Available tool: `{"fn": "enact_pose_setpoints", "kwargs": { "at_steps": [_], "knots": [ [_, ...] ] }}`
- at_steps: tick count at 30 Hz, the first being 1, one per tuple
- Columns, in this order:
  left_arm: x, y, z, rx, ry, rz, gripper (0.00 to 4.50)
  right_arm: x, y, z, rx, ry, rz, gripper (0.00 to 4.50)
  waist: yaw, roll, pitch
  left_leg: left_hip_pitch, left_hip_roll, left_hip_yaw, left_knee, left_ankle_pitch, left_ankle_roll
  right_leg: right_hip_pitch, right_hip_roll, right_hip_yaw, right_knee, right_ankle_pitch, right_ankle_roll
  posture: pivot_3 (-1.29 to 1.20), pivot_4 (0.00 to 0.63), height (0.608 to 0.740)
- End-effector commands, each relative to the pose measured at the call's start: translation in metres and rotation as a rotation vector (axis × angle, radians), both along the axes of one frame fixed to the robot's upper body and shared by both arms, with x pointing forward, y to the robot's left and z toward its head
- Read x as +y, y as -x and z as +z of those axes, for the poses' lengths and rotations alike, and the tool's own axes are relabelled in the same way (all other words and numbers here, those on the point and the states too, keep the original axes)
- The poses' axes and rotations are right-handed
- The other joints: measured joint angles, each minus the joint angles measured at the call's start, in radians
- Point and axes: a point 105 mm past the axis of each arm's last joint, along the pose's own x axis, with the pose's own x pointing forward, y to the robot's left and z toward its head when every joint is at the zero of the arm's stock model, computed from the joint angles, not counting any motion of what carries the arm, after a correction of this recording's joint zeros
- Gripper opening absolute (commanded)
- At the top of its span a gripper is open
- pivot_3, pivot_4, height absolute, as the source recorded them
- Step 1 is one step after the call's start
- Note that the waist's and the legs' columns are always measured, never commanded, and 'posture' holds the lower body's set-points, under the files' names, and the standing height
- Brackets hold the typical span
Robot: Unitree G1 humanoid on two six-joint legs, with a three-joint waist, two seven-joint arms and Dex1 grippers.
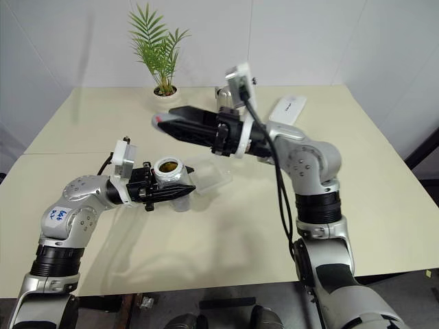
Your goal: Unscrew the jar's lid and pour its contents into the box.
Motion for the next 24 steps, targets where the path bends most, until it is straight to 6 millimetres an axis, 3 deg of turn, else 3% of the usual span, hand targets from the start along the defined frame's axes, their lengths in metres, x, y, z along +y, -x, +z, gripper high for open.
{"fn": "enact_pose_setpoints", "kwargs": {
  "at_steps": [1, 3, 5, 8, 11, 13, 15, 19, 21, 24],
  "knots": [
    [0.005, 0.004, 0.009, -0.041, 0.008, 0.016, 2.10, -0.035, -0.017, -0.015, -0.085, 0.029, -0.195, 2.52, 0.003, 0.000, 0.000, 0.000, 0.000, 0.000, 0.000, 0.000, 0.000, 0.000, 0.000, 0.000, 0.000, 0.000, 0.000, 0.00, 0.150, 0.740],
    [0.008, 0.003, 0.010, -0.039, 0.012, 0.035, 2.10, -0.055, -0.026, -0.030, -0.117, 0.051, -0.295, 2.52, 0.003, 0.000, 0.000, 0.000, 0.000, 0.001, 0.000, 0.000, 0.000, 0.000, 0.000, 0.000, 0.000, 0.000, 0.000, 0.00, 0.150, 0.740],
    [0.014, 0.000, 0.011, -0.034, 0.018, 0.065, 2.10, -0.088, -0.040, -0.068, -0.182, 0.153, -0.447, 2.52, 0.003, 0.000, 0.000, 0.000, 0.000, 0.002, -0.001, 0.000, 0.000, -0.001, 0.000, 0.001, 0.000, 0.000, 0.000, 0.00, 0.150, 0.740],
    [0.020, -0.004, 0.013, -0.029, 0.033, 0.100, 2.10, -0.160, -0.061, -0.134, -0.103, 0.224, -0.749, 2.52, 0.014, -0.001, -0.001, 0.000, -0.002, 0.005, -0.001, -0.001, 0.000, 0.000, 0.000, 0.001, -0.001, 0.000, 0.000, 0.00, 0.150, 0.740],
    [0.022, -0.009, 0.014, -0.022, 0.042, 0.118, 2.10, -0.198, -0.067, -0.169, 0.003, 0.168, -0.946, 2.52, 0.016, 0.000, 0.000, 0.000, -0.001, 0.009, -0.001, 0.000, 0.000, 0.001, 0.000, 0.000, -0.001, 0.000, 0.000, 0.00, 0.150, 0.740],
    [0.021, -0.012, 0.014, -0.017, 0.050, 0.120, 2.10, -0.212, -0.067, -0.189, 0.040, 0.161, -1.043, 2.52, 0.010, 0.001, 0.000, 0.001, 0.000, 0.009, 0.000, 0.000, 0.000, 0.000, 0.000, 0.001, 0.000, 0.000, 0.000, 0.00, 0.150, 0.740],
    [0.020, -0.013, 0.015, -0.015, 0.056, 0.116, 2.10, -0.217, -0.067, -0.198, 0.054, 0.143, -1.088, 2.52, -0.002, 0.001, 0.000, 0.003, 0.001, 0.007, 0.000, 0.001, -0.001, 0.001, 0.001, 0.002, 0.001, 0.000, -0.001, 0.00, 0.150, 0.740],
    [0.018, -0.014, 0.016, -0.015, 0.052, 0.107, 2.10, -0.220, -0.062, -0.209, 0.087, 0.122, -1.106, 3.86, -0.007, 0.001, 0.000, 0.007, 0.002, 0.004, -0.001, 0.002, -0.001, 0.002, 0.002, 0.005, 0.001, 0.001, -0.001, 0.00, 0.150, 0.740],
    [0.018, -0.016, 0.017, -0.019, 0.049, 0.106, 2.10, -0.221, -0.059, -0.202, 0.052, 0.140, -1.082, 4.47, -0.006, 0.001, 0.000, 0.008, 0.002, 0.004, -0.001, 0.002, -0.001, 0.003, 0.002, 0.006, 0.001, 0.001, -0.001, 0.00, 0.150, 0.740],
    [0.019, -0.019, 0.021, -0.033, 0.045, 0.113, 2.10, -0.219, -0.056, -0.171, -0.016, 0.143, -1.011, 4.47, -0.006, 0.001, 0.001, 0.008, 0.002, 0.005, -0.001, 0.002, -0.001, 0.003, 0.002, 0.007, 0.001, 0.001, -0.001, 0.00, 0.150, 0.740]
  ]
}}
